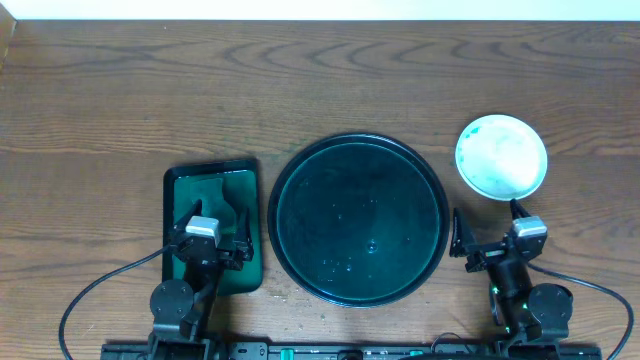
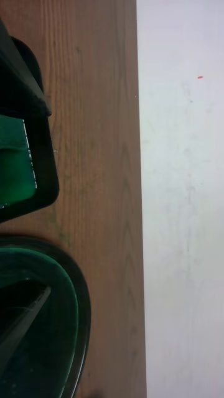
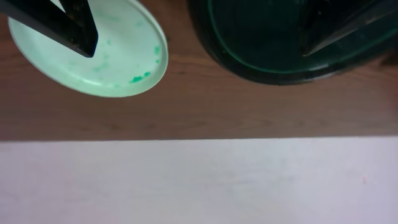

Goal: Clean dirty plates on tray and stack at the side

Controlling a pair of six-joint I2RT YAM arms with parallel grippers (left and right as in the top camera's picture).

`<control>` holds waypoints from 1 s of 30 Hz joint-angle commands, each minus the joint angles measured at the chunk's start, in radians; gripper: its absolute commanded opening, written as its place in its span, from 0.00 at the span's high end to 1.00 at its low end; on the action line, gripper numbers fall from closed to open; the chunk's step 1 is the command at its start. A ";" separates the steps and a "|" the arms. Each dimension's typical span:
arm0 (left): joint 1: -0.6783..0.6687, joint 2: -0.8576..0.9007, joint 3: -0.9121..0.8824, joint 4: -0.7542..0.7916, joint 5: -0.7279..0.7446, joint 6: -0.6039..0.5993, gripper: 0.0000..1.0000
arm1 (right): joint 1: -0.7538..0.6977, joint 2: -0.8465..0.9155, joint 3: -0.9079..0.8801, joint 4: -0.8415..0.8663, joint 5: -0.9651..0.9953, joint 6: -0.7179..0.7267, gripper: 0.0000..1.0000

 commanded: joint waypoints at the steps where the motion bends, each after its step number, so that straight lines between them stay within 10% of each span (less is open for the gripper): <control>1: -0.001 -0.006 -0.013 -0.040 0.013 -0.001 0.17 | -0.007 -0.009 -0.005 0.000 -0.021 -0.132 0.01; 30: -0.001 -0.006 -0.013 -0.040 0.013 -0.001 0.17 | -0.008 -0.009 -0.005 0.000 -0.013 -0.145 0.01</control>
